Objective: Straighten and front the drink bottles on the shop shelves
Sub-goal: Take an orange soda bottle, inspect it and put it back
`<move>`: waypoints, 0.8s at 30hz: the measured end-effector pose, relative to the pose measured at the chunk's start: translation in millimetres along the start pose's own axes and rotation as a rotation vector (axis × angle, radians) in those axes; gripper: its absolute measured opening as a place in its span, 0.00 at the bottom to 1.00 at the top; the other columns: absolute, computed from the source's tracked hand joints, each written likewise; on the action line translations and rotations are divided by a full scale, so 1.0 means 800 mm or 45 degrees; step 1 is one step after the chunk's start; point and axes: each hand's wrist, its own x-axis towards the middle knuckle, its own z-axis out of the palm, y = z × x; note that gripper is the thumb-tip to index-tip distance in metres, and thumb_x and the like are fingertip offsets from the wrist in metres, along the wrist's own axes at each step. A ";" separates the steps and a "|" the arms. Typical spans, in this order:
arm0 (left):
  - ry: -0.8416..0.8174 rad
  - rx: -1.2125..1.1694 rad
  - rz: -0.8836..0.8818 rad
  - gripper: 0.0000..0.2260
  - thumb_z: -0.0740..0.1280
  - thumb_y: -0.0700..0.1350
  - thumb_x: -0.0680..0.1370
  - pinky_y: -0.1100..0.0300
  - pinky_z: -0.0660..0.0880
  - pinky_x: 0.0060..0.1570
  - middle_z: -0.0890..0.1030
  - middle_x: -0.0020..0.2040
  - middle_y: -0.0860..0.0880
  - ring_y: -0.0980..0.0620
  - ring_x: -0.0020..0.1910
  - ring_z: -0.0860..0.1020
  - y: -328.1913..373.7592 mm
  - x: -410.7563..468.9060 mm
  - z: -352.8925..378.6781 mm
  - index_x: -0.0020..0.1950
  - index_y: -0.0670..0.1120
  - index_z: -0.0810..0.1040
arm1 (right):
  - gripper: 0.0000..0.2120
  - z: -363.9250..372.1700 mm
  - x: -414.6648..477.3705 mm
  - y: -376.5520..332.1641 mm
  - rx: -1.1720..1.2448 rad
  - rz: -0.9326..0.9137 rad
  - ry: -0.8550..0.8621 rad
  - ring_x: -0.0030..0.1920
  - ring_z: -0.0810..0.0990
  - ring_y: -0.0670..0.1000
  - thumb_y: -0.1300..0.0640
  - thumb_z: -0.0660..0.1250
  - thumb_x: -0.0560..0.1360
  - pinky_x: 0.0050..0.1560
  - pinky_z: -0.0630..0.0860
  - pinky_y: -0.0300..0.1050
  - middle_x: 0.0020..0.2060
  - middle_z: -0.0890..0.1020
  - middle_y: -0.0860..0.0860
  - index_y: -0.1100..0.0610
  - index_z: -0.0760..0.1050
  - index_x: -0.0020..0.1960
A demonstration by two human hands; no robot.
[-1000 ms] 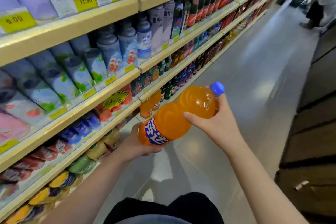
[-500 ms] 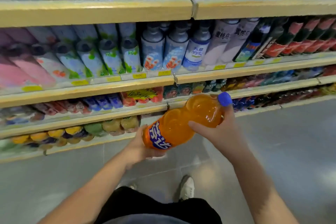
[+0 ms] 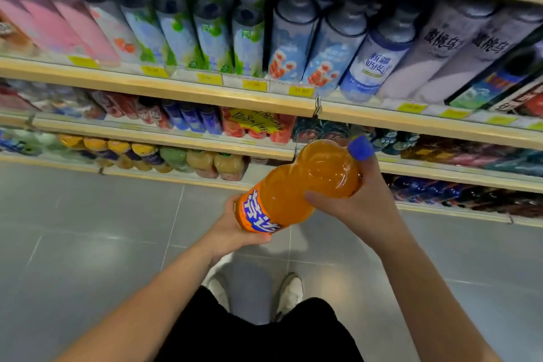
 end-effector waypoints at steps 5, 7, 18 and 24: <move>0.022 0.043 0.050 0.51 0.86 0.44 0.59 0.68 0.79 0.42 0.77 0.59 0.55 0.58 0.53 0.81 -0.058 0.079 0.009 0.71 0.56 0.55 | 0.47 0.032 0.030 0.076 -0.042 -0.049 0.000 0.56 0.79 0.35 0.38 0.83 0.55 0.48 0.80 0.36 0.56 0.78 0.32 0.32 0.64 0.69; 0.027 0.077 0.070 0.51 0.85 0.43 0.60 0.68 0.79 0.43 0.76 0.59 0.56 0.58 0.54 0.80 -0.088 0.120 0.013 0.72 0.55 0.54 | 0.46 0.050 0.045 0.121 -0.050 -0.081 0.025 0.55 0.78 0.31 0.37 0.83 0.55 0.44 0.79 0.29 0.55 0.77 0.26 0.27 0.63 0.67; -0.041 0.144 0.119 0.42 0.80 0.34 0.67 0.72 0.76 0.34 0.74 0.64 0.48 0.58 0.49 0.77 -0.268 0.398 0.030 0.66 0.50 0.54 | 0.49 0.134 0.158 0.405 -0.158 -0.288 0.069 0.60 0.78 0.35 0.35 0.83 0.57 0.52 0.78 0.30 0.60 0.76 0.29 0.35 0.64 0.73; -0.023 0.239 0.320 0.42 0.84 0.44 0.62 0.71 0.77 0.48 0.76 0.58 0.56 0.66 0.50 0.80 -0.315 0.511 0.031 0.64 0.60 0.59 | 0.50 0.155 0.209 0.485 -0.277 -0.406 0.055 0.62 0.77 0.35 0.35 0.82 0.56 0.57 0.78 0.36 0.61 0.75 0.30 0.39 0.65 0.74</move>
